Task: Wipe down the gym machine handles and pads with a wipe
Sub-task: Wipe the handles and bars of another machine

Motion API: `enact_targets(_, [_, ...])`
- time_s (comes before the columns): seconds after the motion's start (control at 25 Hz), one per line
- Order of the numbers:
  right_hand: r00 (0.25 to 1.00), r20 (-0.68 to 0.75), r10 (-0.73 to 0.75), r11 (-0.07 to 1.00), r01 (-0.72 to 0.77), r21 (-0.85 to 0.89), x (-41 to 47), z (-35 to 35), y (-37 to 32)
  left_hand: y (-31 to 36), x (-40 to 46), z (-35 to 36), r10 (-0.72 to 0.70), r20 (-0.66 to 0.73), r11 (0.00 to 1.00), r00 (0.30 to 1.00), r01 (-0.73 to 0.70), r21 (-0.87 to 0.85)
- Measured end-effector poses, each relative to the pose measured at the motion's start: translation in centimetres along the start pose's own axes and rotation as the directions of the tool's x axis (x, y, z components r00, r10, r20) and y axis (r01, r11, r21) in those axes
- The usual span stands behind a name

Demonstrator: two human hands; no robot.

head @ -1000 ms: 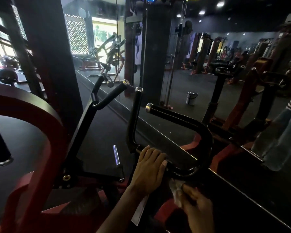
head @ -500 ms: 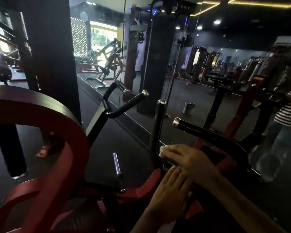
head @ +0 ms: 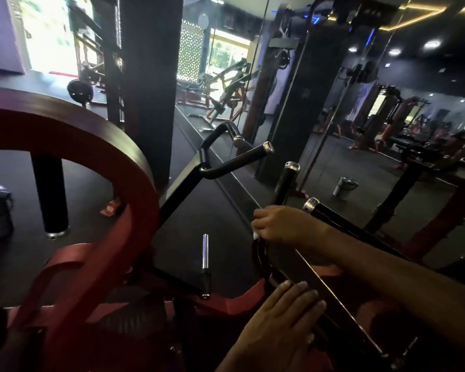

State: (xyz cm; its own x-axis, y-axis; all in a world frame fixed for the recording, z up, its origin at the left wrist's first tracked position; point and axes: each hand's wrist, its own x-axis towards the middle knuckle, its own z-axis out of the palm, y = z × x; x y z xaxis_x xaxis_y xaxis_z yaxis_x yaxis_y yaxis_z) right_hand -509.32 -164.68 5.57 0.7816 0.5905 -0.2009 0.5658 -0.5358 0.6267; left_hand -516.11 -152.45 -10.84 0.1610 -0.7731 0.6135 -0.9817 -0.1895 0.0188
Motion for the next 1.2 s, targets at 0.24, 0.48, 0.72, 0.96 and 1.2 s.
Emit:
enact_targets(0.24, [0.893,0.084,0.442,0.895,-0.446,0.026,1.0,-1.8,6.8,0.2,-0.1,-1.0,-0.018,0.073,0.998,0.997,0.013,0.068])
enact_targets(0.48, [0.826,0.07,0.559,0.829,-0.558,-0.043,1.0,-2.0,8.0,0.6,-0.1,-2.1,-0.065,0.103,0.996,0.993,0.057,0.075])
enact_targets(0.72, [0.996,0.06,0.063,0.97,-0.076,0.231,0.6,-1.8,2.4,2.8,-1.6,-1.3,-0.226,0.002,0.968,0.974,0.224,0.113])
enact_targets(0.96, [0.964,0.151,-0.217,0.932,0.159,0.326,0.3,-1.5,-2.2,6.2,-2.7,1.9,-0.487,-0.11,0.871,0.867,0.491,0.013])
enact_targets(1.2, [0.979,0.179,-0.099,0.991,0.081,0.103,1.7,-1.4,2.3,6.4,-3.5,2.9,-0.567,-0.131,0.817,0.813,0.535,-0.213])
